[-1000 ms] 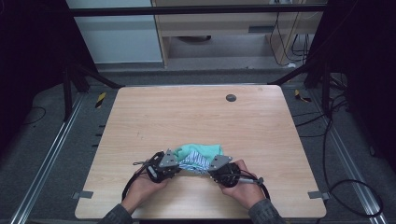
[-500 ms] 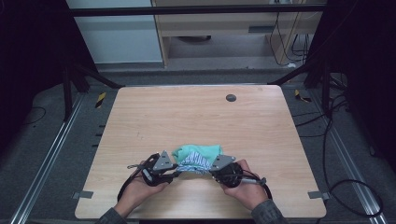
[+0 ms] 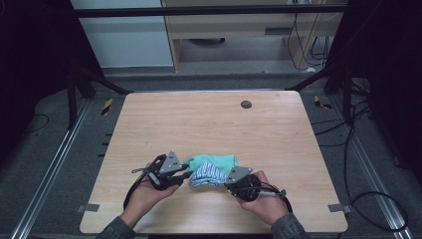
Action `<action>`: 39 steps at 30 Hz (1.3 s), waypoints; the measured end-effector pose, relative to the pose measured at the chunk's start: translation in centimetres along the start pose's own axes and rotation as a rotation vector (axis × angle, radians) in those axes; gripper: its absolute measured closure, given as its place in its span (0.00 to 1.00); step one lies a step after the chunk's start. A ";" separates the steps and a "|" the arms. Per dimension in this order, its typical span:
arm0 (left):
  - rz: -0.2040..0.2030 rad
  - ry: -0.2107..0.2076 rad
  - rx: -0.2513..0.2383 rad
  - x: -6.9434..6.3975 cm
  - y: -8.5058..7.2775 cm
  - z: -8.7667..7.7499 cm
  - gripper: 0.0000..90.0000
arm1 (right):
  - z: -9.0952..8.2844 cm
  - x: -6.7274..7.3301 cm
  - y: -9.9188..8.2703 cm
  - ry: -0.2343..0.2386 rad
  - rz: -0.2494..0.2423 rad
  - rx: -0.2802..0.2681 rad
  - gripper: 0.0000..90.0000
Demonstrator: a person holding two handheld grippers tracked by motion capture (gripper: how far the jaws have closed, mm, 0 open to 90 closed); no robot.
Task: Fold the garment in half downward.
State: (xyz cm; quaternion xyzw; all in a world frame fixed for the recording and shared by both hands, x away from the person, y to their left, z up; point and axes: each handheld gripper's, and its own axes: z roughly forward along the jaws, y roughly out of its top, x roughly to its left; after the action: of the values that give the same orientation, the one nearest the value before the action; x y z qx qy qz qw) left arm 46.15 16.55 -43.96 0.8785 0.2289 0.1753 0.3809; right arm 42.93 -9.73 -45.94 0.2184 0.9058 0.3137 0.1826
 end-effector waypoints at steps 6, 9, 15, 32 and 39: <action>0.020 -0.021 0.031 -1.0 0.2 2.3 0.79 | -0.4 0.0 0.0 -0.002 0.009 -0.017 0.84; 0.032 -0.034 0.046 -1.6 -0.2 2.5 0.79 | -0.7 0.0 -0.1 -0.011 0.021 -0.023 0.80; 0.054 -0.058 0.091 -3.0 -1.6 3.3 0.79 | -1.0 -0.3 -0.4 -0.031 0.042 -0.028 0.69; -0.013 0.101 0.036 -1.2 -2.6 0.1 0.34 | -0.7 -3.9 -3.4 -0.225 0.259 -0.018 0.16; -0.143 0.202 0.067 2.5 -5.1 -0.8 0.17 | -0.3 -5.6 -5.6 -0.284 0.387 0.020 0.08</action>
State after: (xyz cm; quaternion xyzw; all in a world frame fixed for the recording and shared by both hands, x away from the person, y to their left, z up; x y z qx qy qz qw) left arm 46.48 21.42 -46.91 0.8500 0.3340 0.2277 0.3379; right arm 45.97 -16.70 -48.27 0.4316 0.8154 0.3002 0.2424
